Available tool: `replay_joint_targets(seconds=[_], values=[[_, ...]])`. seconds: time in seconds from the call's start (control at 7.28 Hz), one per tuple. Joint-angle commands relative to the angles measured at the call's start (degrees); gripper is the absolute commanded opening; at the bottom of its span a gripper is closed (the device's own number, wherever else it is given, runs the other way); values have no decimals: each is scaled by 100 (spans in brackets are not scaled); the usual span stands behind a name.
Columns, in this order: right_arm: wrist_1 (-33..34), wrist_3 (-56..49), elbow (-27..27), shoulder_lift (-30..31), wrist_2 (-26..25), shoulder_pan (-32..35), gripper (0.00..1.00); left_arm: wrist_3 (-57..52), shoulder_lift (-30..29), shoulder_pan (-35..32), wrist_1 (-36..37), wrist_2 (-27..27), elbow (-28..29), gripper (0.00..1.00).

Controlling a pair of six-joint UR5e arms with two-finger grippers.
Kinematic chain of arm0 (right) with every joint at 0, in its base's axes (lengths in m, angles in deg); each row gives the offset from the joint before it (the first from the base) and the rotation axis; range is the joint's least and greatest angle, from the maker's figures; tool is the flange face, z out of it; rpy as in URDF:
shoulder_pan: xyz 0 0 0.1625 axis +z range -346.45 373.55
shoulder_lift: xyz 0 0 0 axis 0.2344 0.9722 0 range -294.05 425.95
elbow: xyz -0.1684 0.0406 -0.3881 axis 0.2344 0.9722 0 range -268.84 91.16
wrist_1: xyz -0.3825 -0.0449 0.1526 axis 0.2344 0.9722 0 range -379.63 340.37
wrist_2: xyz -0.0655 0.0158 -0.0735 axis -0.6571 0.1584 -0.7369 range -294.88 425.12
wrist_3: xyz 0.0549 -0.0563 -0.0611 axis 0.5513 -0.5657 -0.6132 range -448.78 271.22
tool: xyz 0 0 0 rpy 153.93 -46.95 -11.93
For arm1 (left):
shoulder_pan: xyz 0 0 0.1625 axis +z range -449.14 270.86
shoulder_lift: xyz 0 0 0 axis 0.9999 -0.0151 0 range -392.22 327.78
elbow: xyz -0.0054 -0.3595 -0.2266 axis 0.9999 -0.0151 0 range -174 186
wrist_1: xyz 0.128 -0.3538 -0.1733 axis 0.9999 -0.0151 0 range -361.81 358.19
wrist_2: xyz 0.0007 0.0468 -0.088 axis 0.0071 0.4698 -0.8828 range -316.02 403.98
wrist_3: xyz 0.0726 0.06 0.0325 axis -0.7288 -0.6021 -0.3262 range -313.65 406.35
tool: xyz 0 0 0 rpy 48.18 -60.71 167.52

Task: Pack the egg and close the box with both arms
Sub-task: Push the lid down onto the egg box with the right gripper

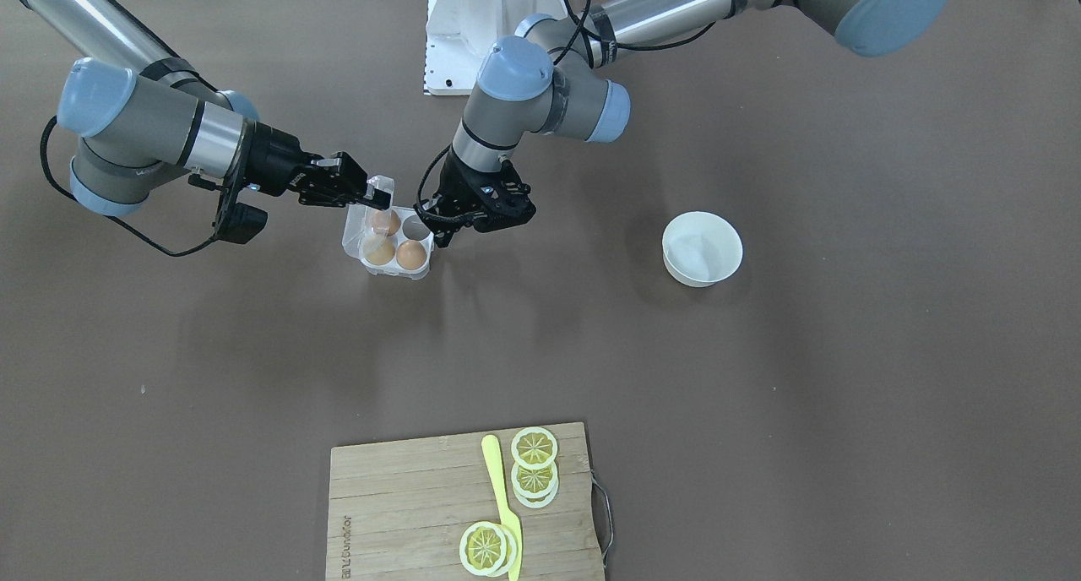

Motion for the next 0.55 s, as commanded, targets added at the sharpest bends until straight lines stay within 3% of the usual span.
replay_joint_targets(seconds=[0.0,0.41], values=[[34,-3,2,-23,-3,-11,0,-18,34,-12,0,-7,-45,0],[43,-3,2,-23,-151,-125,0,-18,61,-29,-9,-104,-54,0]])
